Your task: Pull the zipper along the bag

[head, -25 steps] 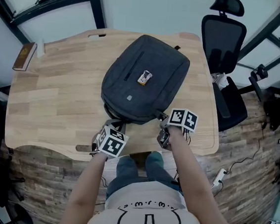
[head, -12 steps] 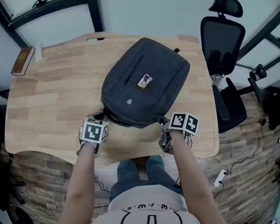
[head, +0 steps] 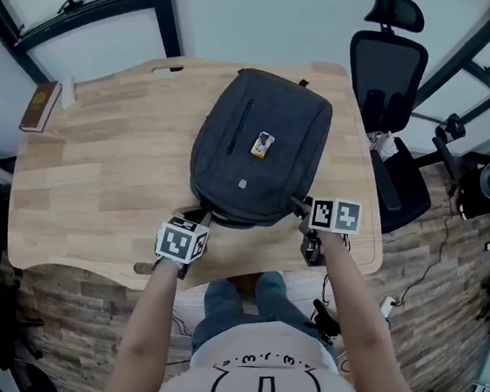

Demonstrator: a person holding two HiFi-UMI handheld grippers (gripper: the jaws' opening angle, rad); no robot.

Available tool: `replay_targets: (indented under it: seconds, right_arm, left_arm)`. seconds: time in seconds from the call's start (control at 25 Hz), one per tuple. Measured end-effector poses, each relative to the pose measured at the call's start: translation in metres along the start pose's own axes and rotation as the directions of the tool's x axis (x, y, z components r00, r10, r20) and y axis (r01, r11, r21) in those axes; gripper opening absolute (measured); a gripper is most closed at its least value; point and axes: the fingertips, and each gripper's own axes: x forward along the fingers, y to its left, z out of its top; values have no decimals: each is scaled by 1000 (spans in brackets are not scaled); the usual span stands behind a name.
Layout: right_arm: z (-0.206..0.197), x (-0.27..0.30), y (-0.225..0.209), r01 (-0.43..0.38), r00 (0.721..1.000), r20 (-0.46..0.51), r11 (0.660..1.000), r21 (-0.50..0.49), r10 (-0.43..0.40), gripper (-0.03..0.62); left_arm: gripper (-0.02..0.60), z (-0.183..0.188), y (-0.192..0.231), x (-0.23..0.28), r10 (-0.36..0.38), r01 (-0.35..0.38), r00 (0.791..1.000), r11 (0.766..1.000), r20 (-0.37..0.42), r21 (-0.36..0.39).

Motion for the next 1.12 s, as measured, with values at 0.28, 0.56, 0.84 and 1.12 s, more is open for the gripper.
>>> replay_targets:
  seconds: [0.28,0.56,0.84,1.12]
  right_arm:
    - [-5,-33,59,-134,987,16,875,-465,160,261]
    - [-58,-19,80,-256,966,-220,608,-752,135,245]
    - [-70,5,69,-239,966,-259,426,-872,12,132]
    - [-72,-1,70,-258,959,-282,380,-888,-8,92]
  left_arm:
    - [15,-2,-97,30,-189,192,981,973,-38,130]
    - [15,1,-136,42,-234,242,970,953,-62,182]
    - [15,-3,-133,41,-185,192,981,962,-53,194]
    - [17,-6,-115,32,-135,141,990,967,-46,211]
